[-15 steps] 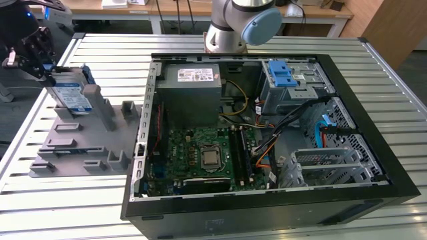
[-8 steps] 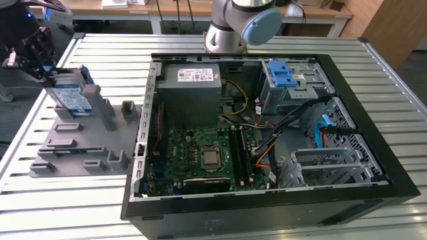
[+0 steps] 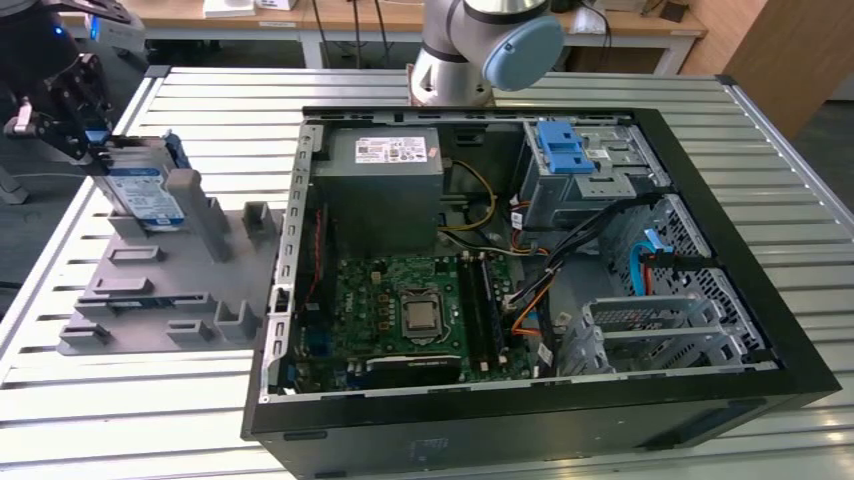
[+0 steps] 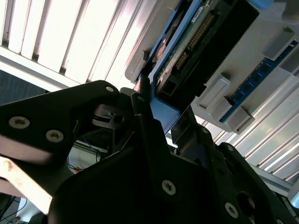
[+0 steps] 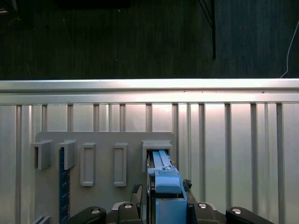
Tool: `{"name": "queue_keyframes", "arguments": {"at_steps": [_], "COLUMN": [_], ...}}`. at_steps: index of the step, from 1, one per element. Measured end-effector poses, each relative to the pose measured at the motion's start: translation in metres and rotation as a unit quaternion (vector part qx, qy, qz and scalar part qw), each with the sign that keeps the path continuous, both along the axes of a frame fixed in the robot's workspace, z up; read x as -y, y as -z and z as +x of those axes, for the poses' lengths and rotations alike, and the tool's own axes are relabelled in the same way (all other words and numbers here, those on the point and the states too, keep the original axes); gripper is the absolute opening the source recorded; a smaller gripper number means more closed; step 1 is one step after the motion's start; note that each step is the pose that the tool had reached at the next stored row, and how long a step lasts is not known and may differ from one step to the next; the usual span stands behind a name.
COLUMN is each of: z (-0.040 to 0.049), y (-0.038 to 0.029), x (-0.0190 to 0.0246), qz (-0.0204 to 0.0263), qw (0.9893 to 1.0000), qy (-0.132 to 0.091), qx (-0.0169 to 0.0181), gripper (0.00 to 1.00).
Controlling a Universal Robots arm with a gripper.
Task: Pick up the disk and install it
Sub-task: 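Pick up the disk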
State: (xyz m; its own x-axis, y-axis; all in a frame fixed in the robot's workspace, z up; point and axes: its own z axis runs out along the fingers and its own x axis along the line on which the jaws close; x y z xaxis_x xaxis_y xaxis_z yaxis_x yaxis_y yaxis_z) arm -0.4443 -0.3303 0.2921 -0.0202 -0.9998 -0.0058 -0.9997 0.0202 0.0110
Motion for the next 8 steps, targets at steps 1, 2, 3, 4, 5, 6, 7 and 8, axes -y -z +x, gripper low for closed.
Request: {"name": "queue_keyframes", "arguments": {"at_steps": [1,2,3,4,5,6,7,8], "z": [0.0000,0.0000,0.0000,0.0000,0.0000,0.0000,0.0000,0.0000], "y": [0.0001,0.0002,0.0002,0.0002,0.0003,0.0003,0.0003,0.0003], "x": [0.0000,0.0000,0.0000,0.0000,0.0000,0.0000,0.0000,0.0000], "qz": [0.0000,0.0000,0.0000,0.0000,0.0000,0.0000,0.0000,0.0000], "qw": [1.0000,1.0000,1.0000,1.0000,1.0000,1.0000,1.0000,1.0000], "qy": [0.000,0.000,0.000,0.000,0.000,0.000,0.000,0.000], "qx": [0.0000,-0.0001,-0.0001,-0.0001,0.0000,0.0000,0.0000,0.0000], "gripper": [0.44,0.42,0.42,0.36,0.36,0.36,0.36,0.36]}}
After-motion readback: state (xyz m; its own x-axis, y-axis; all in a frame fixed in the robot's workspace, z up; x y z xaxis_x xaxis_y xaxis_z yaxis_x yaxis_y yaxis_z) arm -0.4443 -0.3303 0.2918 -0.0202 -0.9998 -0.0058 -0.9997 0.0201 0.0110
